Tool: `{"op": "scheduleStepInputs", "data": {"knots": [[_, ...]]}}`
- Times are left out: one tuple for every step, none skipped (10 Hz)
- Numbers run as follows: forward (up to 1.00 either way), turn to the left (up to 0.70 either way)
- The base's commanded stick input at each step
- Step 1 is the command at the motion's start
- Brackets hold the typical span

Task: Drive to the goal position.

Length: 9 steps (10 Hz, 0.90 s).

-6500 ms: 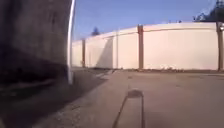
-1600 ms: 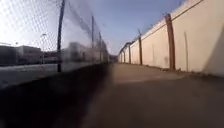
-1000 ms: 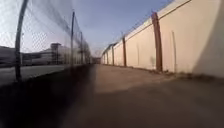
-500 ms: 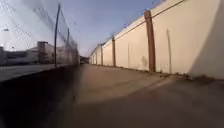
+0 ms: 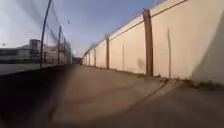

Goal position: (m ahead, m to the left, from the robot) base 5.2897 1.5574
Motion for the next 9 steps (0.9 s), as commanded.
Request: {"op": "scheduleStepInputs", "data": {"knots": [[1.0,0.0],[1.0,0.0],[1.0,0.08],[1.0,0.25],[1.0,0.0],[1.0,0.0],[1.0,0.0],[1.0,0.0],[1.0,0.0]]}}
